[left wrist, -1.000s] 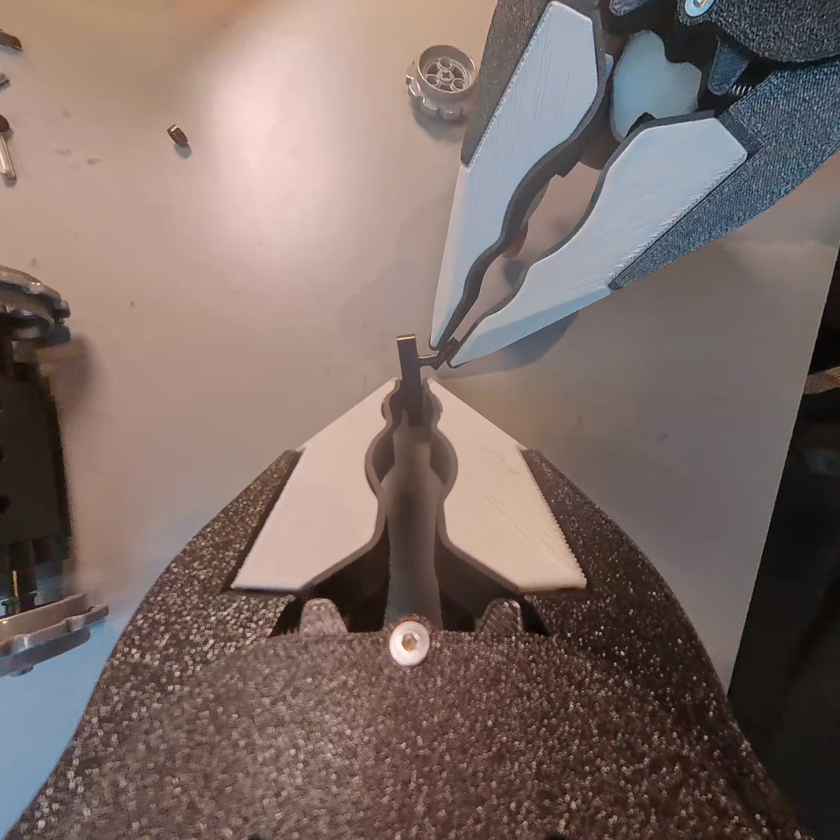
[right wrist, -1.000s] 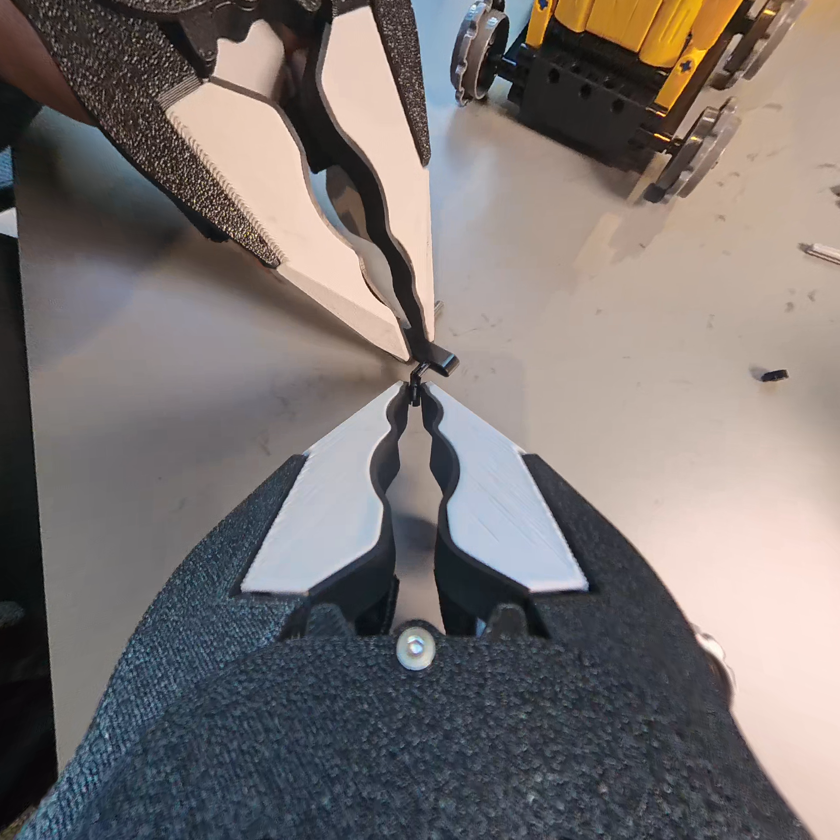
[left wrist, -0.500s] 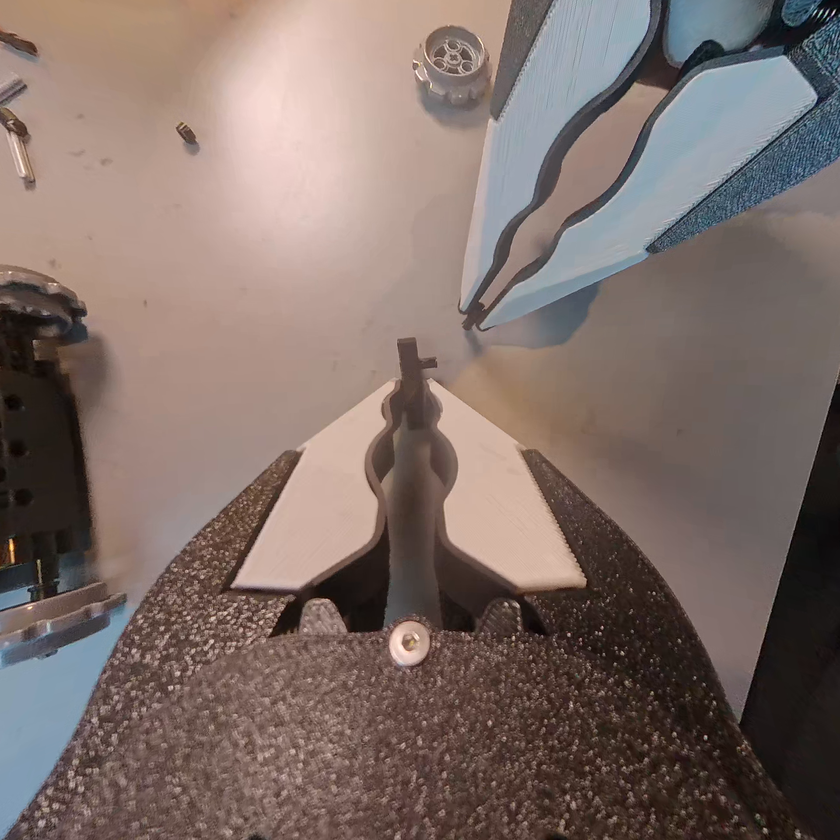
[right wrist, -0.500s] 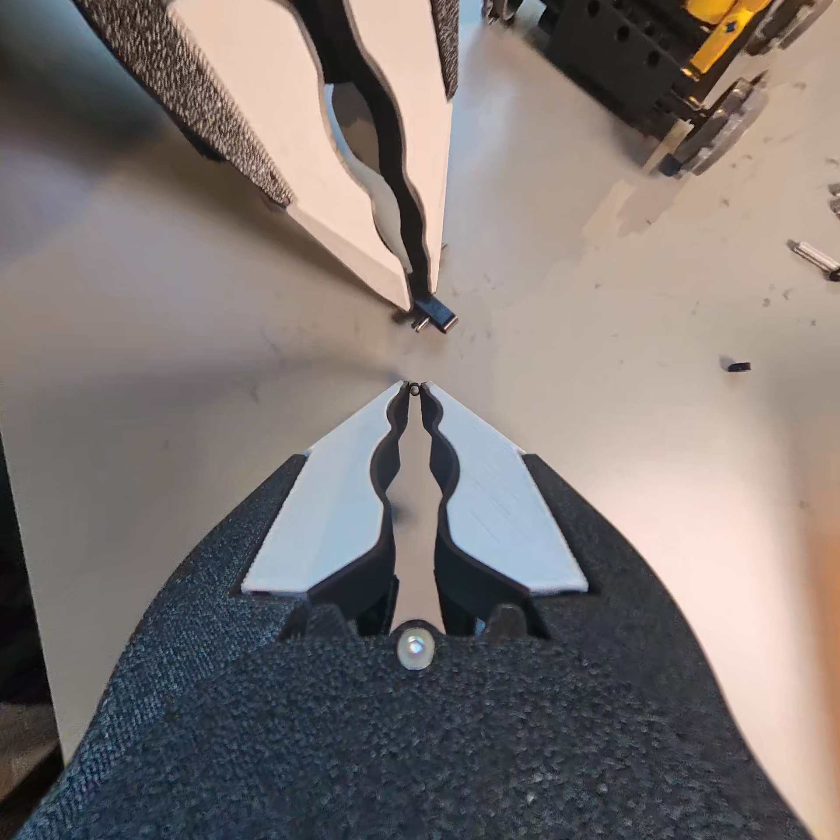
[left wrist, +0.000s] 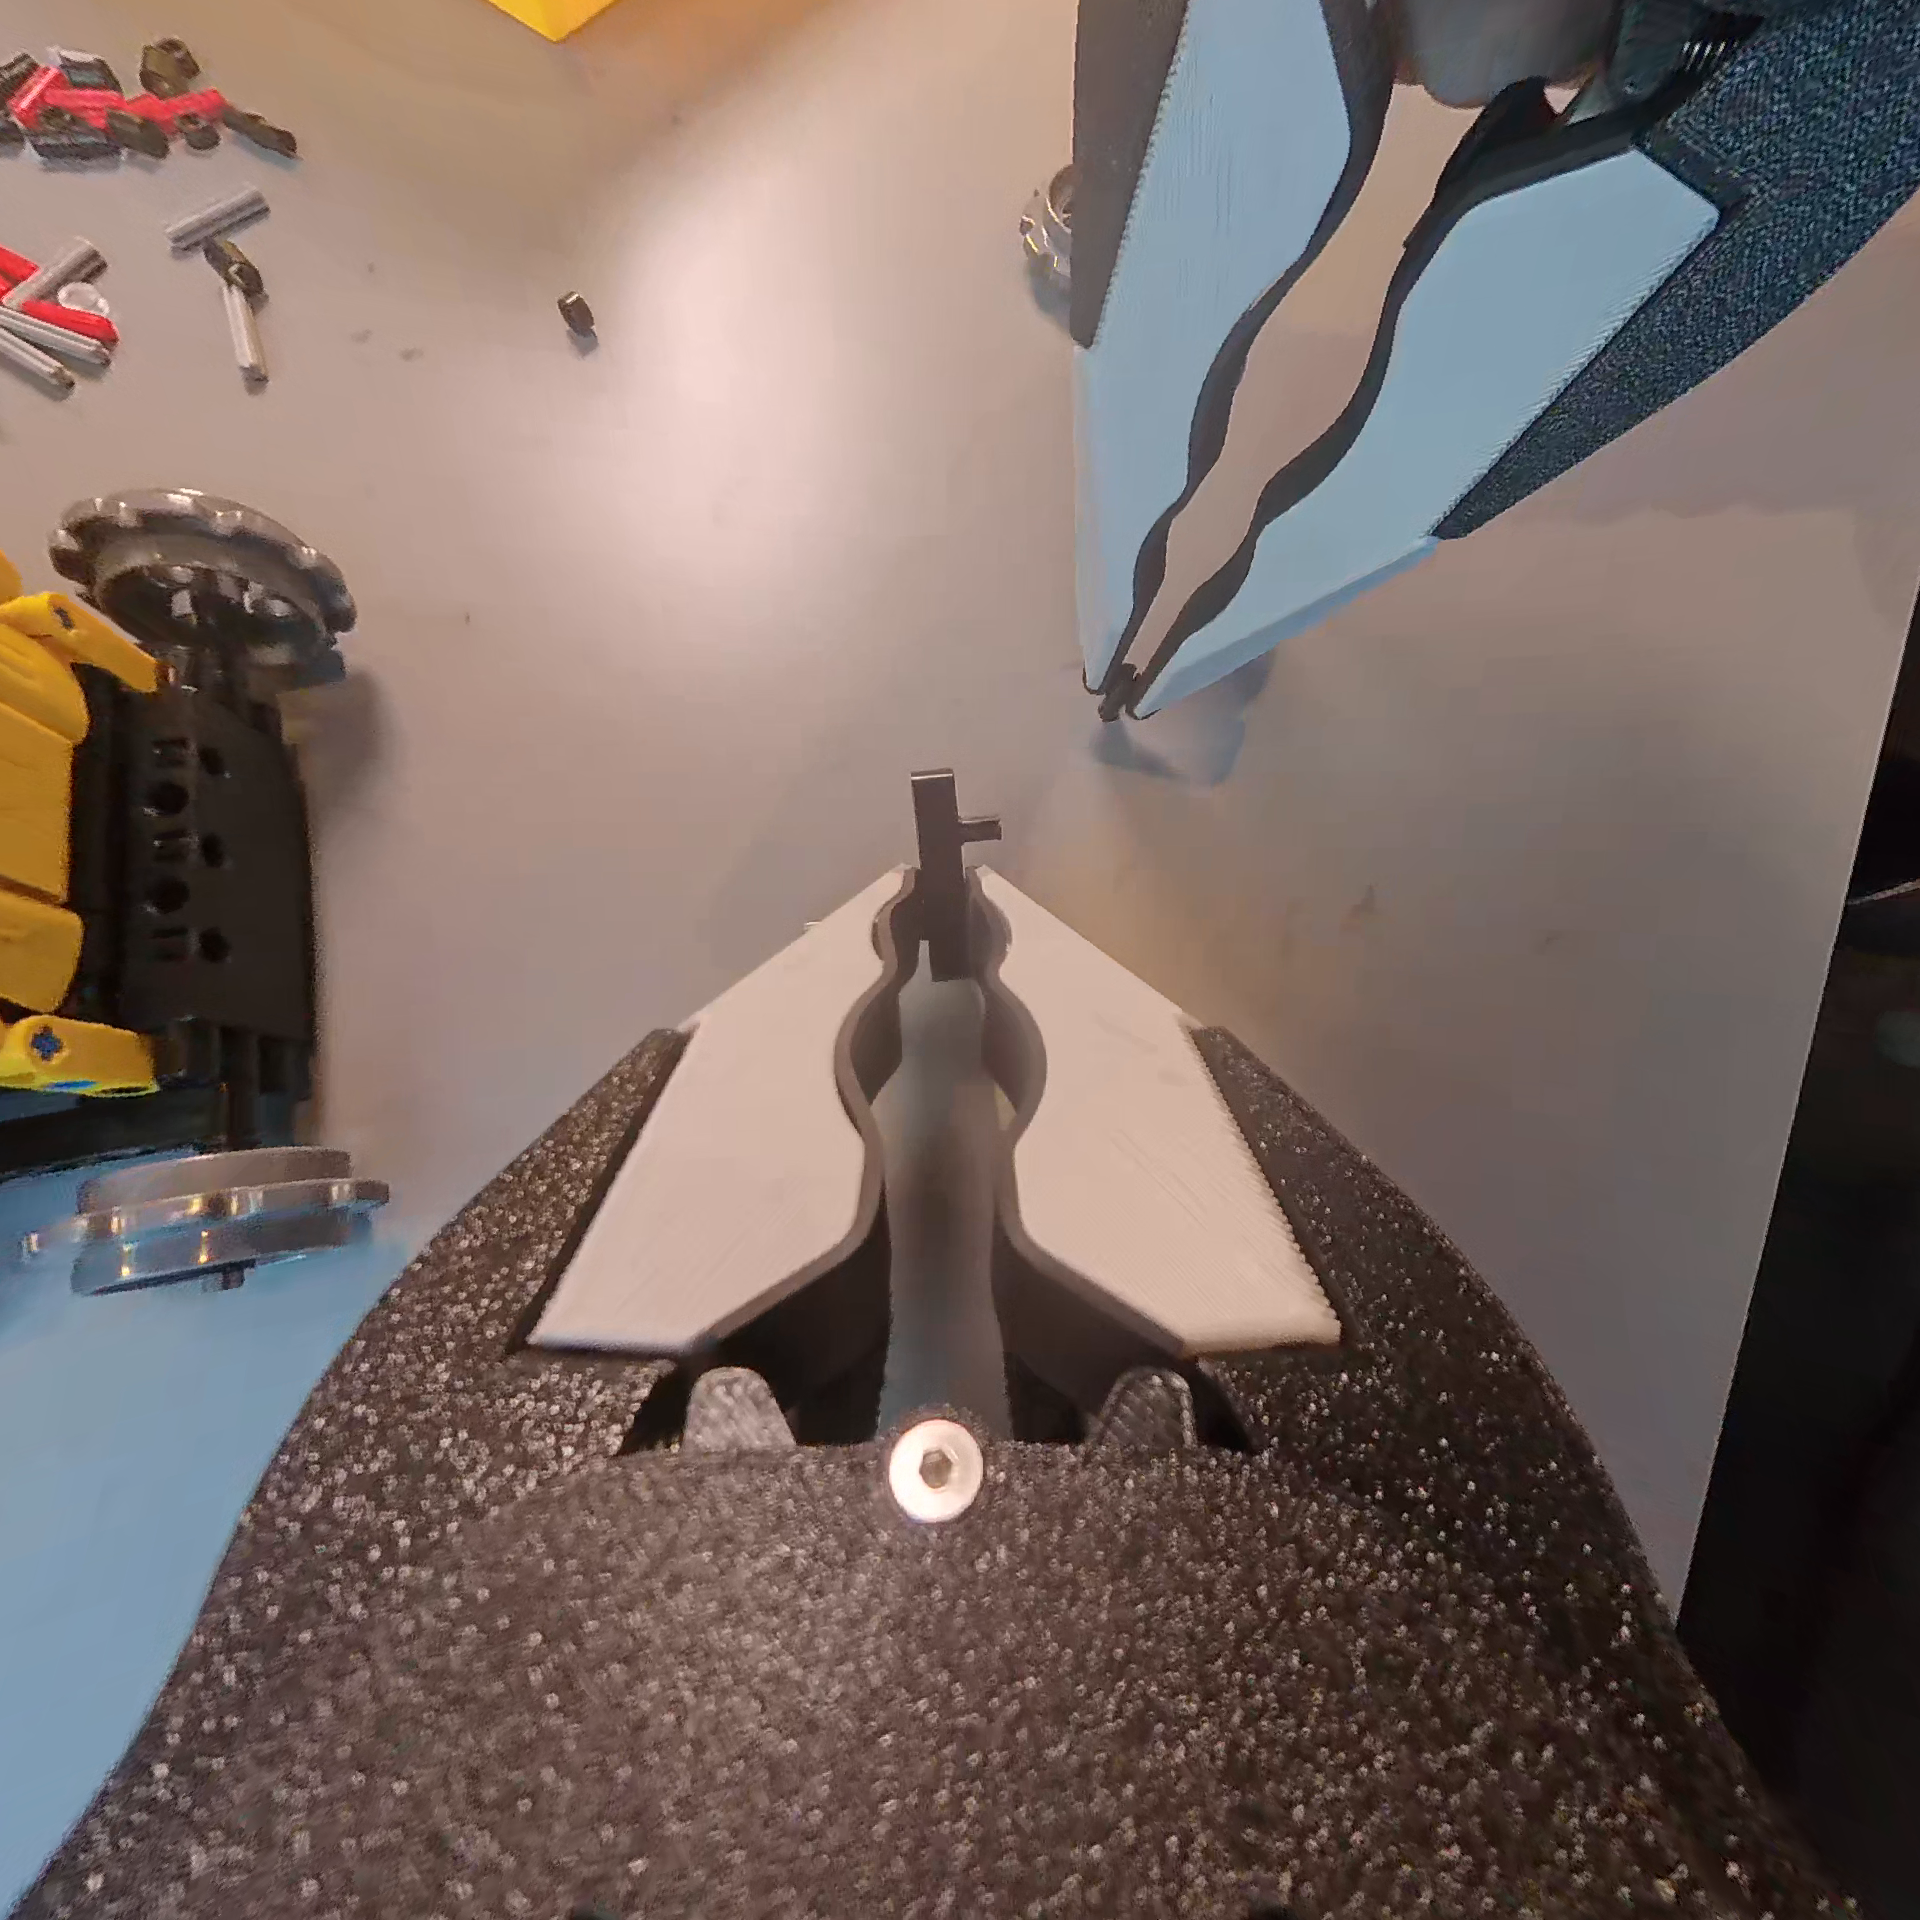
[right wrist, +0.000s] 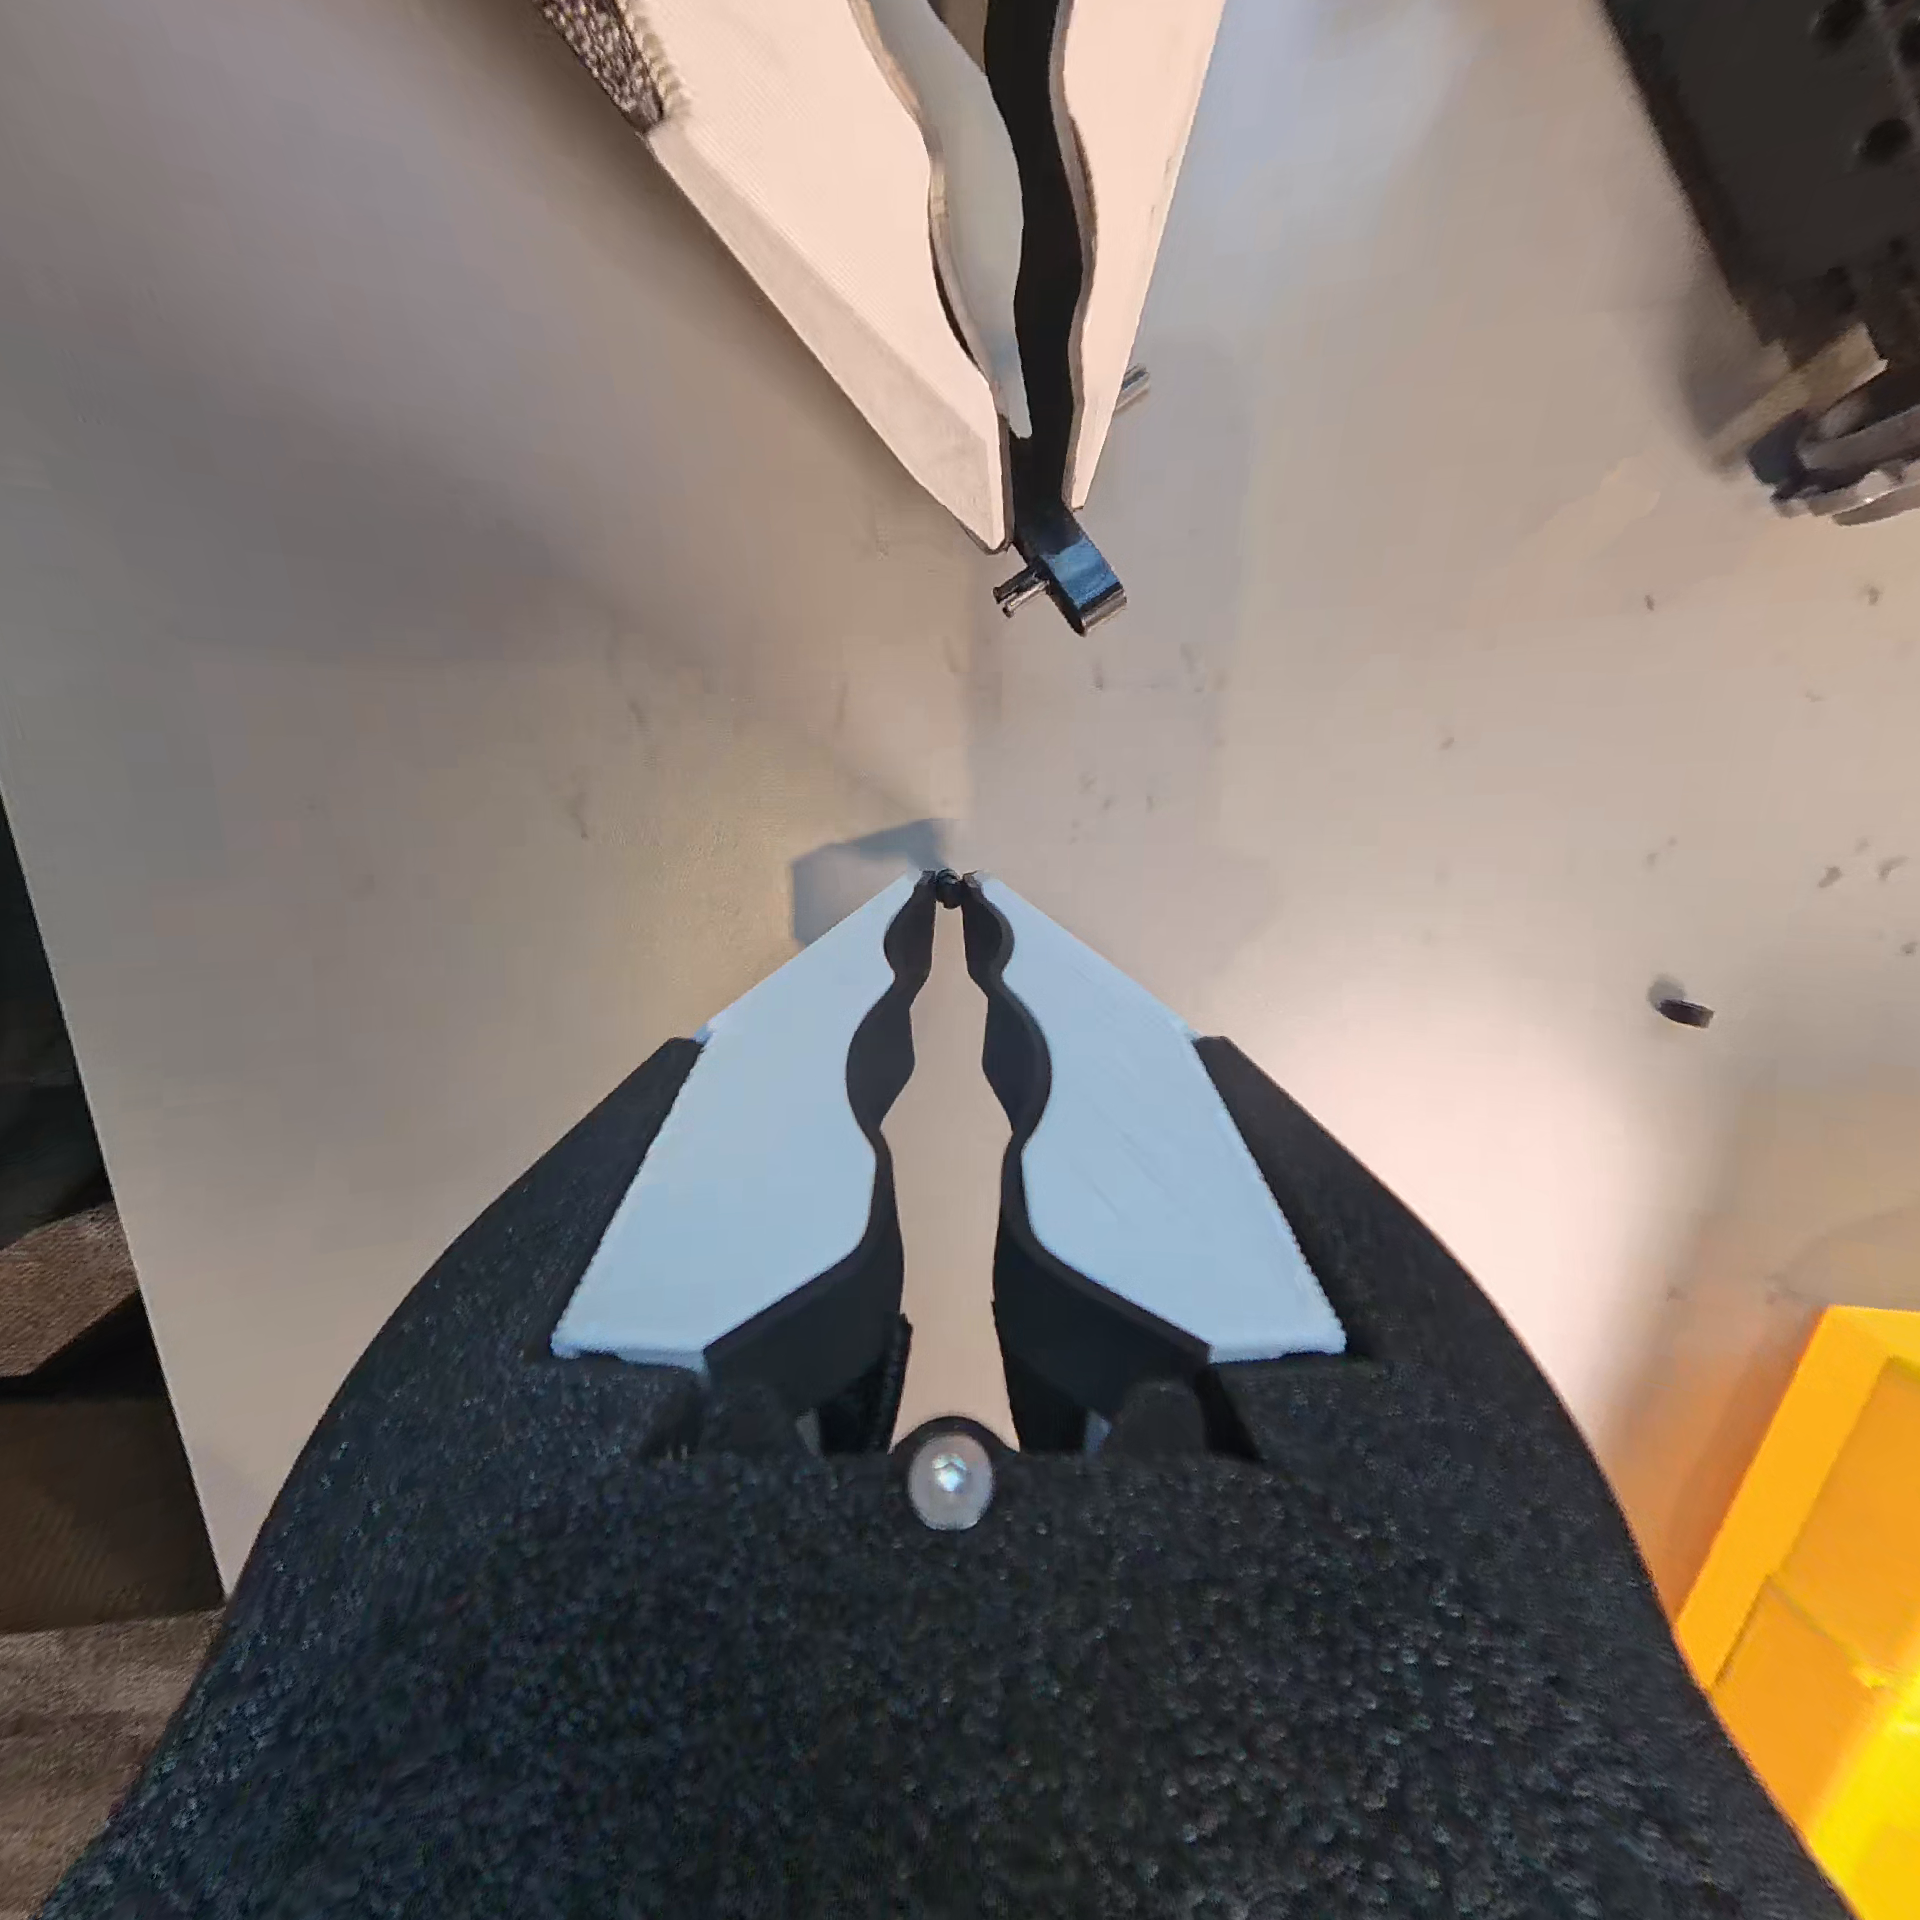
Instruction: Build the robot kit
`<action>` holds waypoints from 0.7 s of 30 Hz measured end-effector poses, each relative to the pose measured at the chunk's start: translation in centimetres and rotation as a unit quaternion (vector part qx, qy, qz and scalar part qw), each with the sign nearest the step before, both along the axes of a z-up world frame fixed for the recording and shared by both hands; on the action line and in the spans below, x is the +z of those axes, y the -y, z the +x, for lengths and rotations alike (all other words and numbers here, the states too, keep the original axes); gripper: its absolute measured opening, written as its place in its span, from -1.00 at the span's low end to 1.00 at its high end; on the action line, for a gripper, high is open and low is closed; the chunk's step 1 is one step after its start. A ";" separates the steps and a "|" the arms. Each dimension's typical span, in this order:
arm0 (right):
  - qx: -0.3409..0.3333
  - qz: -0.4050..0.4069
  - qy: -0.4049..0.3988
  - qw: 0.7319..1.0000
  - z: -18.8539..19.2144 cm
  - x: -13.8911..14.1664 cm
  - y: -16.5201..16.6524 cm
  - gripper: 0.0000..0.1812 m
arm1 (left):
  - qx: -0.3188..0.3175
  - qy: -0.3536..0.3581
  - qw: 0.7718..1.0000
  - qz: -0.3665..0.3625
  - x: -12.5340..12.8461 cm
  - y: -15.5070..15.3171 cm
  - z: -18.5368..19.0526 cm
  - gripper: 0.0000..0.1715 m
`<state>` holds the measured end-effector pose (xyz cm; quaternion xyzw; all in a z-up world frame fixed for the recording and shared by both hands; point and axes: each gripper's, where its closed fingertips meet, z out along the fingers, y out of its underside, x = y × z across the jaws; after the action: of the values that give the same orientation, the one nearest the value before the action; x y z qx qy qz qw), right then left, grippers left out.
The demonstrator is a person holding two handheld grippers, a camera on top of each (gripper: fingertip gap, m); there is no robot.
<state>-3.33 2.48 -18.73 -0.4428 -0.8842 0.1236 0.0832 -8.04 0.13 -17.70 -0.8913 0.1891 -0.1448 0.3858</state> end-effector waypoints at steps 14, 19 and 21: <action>0.007 0.007 0.010 1.000 0.0 -0.1 0.0 -0.95 | -0.006 0.016 1.000 0.006 -0.1 0.2 -0.1 -0.94; 0.027 0.018 0.015 0.999 0.1 -0.1 0.1 -0.96 | -0.005 0.019 1.000 0.002 -0.2 0.1 -0.1 -0.93; 0.030 0.020 0.006 0.999 0.1 -0.1 0.3 -0.97 | -0.006 0.018 1.000 0.001 -0.3 0.0 0.0 -0.94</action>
<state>-3.20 2.18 -18.85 -0.4146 -0.9000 0.1060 0.0833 -8.08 0.10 -17.96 -0.8872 0.1874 -0.1629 0.3888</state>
